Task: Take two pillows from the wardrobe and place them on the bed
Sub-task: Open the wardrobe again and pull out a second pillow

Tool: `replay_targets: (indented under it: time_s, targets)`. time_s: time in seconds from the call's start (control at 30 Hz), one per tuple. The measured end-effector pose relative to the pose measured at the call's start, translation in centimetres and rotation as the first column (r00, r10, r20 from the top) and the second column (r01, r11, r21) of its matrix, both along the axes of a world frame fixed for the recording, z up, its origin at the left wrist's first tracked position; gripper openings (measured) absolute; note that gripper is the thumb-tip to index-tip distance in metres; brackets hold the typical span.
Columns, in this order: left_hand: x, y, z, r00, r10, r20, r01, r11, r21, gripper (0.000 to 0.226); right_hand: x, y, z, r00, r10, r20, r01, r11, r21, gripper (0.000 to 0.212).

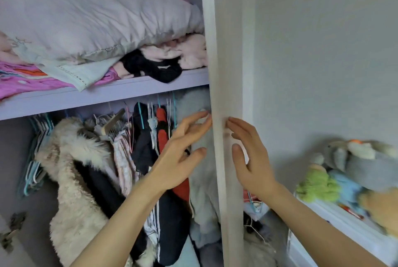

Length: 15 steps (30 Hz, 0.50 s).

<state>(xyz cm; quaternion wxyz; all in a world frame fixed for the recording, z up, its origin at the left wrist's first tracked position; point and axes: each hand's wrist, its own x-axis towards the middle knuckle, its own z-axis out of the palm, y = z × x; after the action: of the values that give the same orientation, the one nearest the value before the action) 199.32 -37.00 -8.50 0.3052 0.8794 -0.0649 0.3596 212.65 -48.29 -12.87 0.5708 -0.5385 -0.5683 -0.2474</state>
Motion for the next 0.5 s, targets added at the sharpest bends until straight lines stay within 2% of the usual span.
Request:
replay_targets:
  time_s: [0.13, 0.27, 0.37, 0.5]
  targets:
    - [3.6, -1.7, 1.3, 0.997, -0.071, -0.033, 0.075, 0.988, 0.138, 0.056, 0.7, -4.5, 0.0, 0.995, -0.047, -0.088, 0.050, 0.998, 0.028, 0.044]
    - [8.2, -4.0, 3.3, 0.994, -0.068, -0.085, 0.091, 0.950, 0.300, 0.062, 1.2, -7.9, 1.0, 0.969, -0.211, -0.130, 0.215, 0.976, 0.014, 0.046]
    - [11.1, -5.4, 3.7, 0.988, -0.091, -0.124, 0.135, 0.898, 0.418, 0.073, 1.7, -9.0, 1.9, 0.907, -0.389, -0.163, 0.392, 0.920, -0.014, 0.052]
    - [14.3, -7.5, 4.3, 0.986, -0.108, -0.128, 0.155, 0.878, 0.453, 0.073, 3.6, -10.7, 3.1, 0.787, -0.587, -0.189, 0.596, 0.803, -0.016, 0.062]
